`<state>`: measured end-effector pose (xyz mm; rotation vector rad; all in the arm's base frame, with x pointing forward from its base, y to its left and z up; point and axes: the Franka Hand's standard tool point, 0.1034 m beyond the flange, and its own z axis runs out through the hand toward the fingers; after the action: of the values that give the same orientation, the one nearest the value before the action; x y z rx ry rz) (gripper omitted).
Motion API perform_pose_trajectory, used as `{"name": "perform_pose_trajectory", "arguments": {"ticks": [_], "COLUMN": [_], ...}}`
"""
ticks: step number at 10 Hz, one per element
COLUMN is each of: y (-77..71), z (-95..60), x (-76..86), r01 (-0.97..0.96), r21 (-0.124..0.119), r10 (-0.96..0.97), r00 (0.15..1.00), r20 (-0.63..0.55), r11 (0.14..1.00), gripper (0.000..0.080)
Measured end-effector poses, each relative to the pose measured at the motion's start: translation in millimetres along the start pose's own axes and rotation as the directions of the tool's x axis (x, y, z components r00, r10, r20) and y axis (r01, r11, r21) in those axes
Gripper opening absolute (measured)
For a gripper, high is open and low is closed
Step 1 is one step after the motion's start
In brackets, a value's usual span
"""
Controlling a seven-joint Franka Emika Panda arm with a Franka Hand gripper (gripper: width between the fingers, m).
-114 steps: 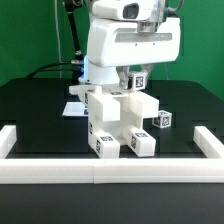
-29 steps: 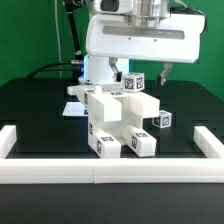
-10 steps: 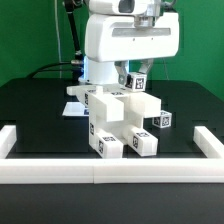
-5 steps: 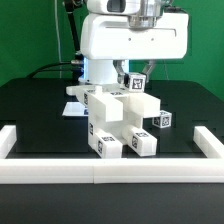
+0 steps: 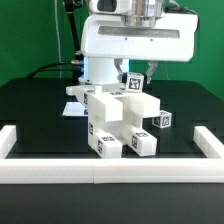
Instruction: Assemble chair
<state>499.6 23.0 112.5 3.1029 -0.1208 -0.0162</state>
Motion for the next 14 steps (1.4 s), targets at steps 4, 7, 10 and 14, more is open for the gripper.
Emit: {"name": "perform_pose_trajectory", "arguments": {"ticks": [4, 7, 10, 14], "y": [-1.6, -3.5, -4.1, -6.7], "z": [0.1, 0.3, 0.9, 3.9], "x": [-0.1, -0.2, -0.6, -4.7], "r01": [-0.238, -0.434, -0.475, -0.353], "r21": [0.006, 0.013, 0.015, 0.011], "r10": [0.238, 0.434, 0.475, 0.353], "r00": [0.971, 0.901, 0.880, 0.936], "r20": [0.002, 0.007, 0.010, 0.010], "r11": [0.971, 0.901, 0.880, 0.936], "gripper": [0.0287, 0.0287, 0.0459, 0.0646]}}
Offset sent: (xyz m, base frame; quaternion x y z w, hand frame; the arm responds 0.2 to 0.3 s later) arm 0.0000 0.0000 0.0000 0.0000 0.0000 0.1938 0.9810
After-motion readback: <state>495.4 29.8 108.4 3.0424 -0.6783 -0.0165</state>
